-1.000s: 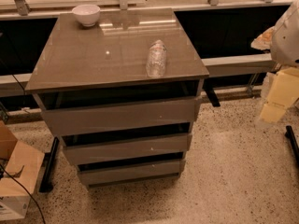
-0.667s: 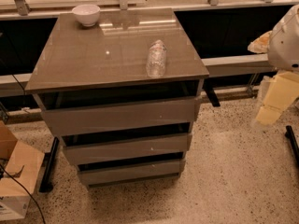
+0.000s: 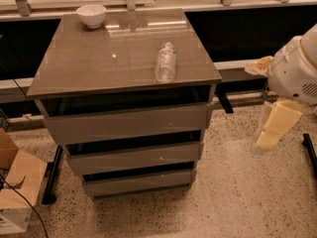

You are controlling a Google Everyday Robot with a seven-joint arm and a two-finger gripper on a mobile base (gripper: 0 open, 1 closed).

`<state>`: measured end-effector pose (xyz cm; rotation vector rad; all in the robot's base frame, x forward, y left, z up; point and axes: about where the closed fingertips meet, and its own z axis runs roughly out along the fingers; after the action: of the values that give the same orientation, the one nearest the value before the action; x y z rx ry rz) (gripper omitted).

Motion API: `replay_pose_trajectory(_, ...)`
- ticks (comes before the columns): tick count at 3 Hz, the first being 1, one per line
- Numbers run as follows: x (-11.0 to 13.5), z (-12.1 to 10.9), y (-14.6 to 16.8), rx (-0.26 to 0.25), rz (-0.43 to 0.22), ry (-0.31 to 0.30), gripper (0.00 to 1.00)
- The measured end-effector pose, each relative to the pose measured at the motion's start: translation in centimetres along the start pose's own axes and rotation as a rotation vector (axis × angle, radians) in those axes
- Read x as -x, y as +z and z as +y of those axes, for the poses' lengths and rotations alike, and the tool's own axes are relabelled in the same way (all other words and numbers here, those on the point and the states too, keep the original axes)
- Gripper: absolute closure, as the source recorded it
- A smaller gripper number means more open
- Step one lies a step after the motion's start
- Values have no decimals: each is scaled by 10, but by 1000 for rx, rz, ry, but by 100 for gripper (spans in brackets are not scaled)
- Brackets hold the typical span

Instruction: Open middle drawer

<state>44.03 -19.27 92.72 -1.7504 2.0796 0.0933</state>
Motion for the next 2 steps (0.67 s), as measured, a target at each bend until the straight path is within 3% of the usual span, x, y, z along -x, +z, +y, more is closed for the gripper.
replay_pose_trajectory(2, -20, 7, 96, 41, -29, 44, 0)
